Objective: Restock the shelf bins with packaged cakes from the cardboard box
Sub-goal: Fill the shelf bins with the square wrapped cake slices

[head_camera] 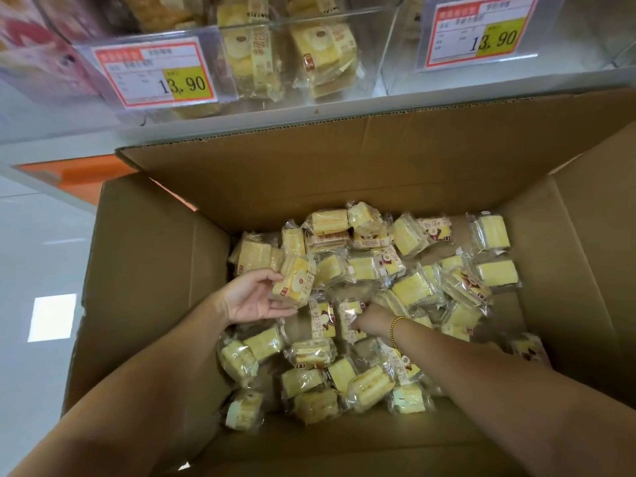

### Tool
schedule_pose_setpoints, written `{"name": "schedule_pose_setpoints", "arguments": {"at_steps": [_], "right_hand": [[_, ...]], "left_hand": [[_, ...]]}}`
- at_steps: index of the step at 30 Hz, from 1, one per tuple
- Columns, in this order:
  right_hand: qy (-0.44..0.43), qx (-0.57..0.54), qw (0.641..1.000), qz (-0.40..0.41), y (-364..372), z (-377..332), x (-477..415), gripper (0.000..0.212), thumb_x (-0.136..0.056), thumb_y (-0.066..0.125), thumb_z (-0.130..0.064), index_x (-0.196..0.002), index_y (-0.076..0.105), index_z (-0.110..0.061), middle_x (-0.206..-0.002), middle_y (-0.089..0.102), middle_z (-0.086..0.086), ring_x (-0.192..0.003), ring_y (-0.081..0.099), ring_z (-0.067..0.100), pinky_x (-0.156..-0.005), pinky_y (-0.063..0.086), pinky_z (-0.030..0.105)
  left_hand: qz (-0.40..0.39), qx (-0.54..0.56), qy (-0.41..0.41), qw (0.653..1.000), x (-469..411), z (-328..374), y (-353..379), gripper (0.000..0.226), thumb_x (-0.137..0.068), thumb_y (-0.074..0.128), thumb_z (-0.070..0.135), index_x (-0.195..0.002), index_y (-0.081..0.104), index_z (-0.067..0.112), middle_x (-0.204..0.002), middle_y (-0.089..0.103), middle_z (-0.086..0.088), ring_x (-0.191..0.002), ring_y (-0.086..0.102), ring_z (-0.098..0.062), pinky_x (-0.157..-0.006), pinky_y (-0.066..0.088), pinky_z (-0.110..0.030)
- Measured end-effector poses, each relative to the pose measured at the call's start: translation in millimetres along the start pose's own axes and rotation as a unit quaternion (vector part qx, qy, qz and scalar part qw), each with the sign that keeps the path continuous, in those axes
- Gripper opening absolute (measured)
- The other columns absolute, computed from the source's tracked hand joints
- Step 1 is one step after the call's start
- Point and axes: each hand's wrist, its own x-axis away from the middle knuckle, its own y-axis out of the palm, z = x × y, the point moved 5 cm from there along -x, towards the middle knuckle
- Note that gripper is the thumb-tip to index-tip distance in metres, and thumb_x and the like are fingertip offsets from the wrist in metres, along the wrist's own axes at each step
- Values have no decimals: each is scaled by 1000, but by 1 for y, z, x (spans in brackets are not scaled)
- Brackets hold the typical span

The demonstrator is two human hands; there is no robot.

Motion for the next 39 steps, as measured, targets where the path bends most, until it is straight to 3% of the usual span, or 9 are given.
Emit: {"name": "schedule_pose_setpoints", "arguments": {"at_steps": [9,14,19,25,28,30,34,36,39], "right_hand": [[-37,-32,999,-5,8,2,0,55,-79,77,-21,-124,52,-3,-124,61,10,-111,59,23,-95,48,31],[-74,-4,997,-19,1,1,13,34,-78,78,-27,-100,60,-9,-94,61,2,-92,61,18,-82,52,30],[-111,-35,986,-124,-51,-9,55,24,-81,74,-22,-96,65,-5,-87,66,3,-67,60,7,-65,52,21],[-188,-146,954,-182,-133,-19,142,27,-74,73,-25,-92,67,-6,-95,62,5,-87,56,14,-75,49,20],[-265,-259,910,-188,-155,-25,186,59,-55,91,-33,-101,68,-3,-107,69,12,-104,62,25,-93,52,34],[-309,-348,859,-213,-163,-31,214,82,-47,96,-29,-115,63,2,-119,65,20,-109,64,29,-88,55,37],[-386,-443,776,-229,-170,-42,260,71,-51,94,-21,-114,68,1,-122,62,25,-107,65,33,-85,57,41],[-398,-477,759,-195,-173,-43,272,78,-52,93,-18,-120,61,4,-122,63,24,-106,66,32,-85,57,37],[-421,-509,738,-135,-178,-48,283,57,-68,73,-14,-120,58,5,-115,67,21,-100,69,25,-83,57,32]], "left_hand": [[25,16,20,999,-1,4,-5,51,-83,62,22,-128,48,4,-99,70,-20,-104,65,-35,-86,56,-45],[-11,6,22,1000,6,10,7,81,-53,91,18,-123,53,3,-112,66,-20,-100,67,-32,-79,58,-42],[-22,-30,32,999,29,23,28,77,-44,96,17,-110,59,3,-102,68,-19,-92,69,-30,-76,59,-40],[-23,-127,37,991,72,41,81,77,-43,96,22,-108,59,4,-89,70,-13,-76,69,-21,-73,60,-35],[-26,-128,54,990,93,48,117,54,-68,81,27,-113,58,7,-97,66,-13,-79,65,-21,-70,60,-32],[-22,-130,75,988,110,53,144,36,-81,66,27,-111,58,9,-99,64,-15,-79,65,-22,-66,60,-31],[-23,-135,148,979,141,54,200,36,-81,59,20,-116,62,13,-104,67,-15,-90,67,-27,-75,60,-38],[-25,-119,182,976,155,51,222,37,-79,61,17,-115,65,13,-105,70,-16,-93,69,-30,-81,58,-44],[-24,-141,230,963,172,49,245,41,-81,65,25,-120,63,14,-119,66,-18,-109,63,-33,-95,51,-48]]}}
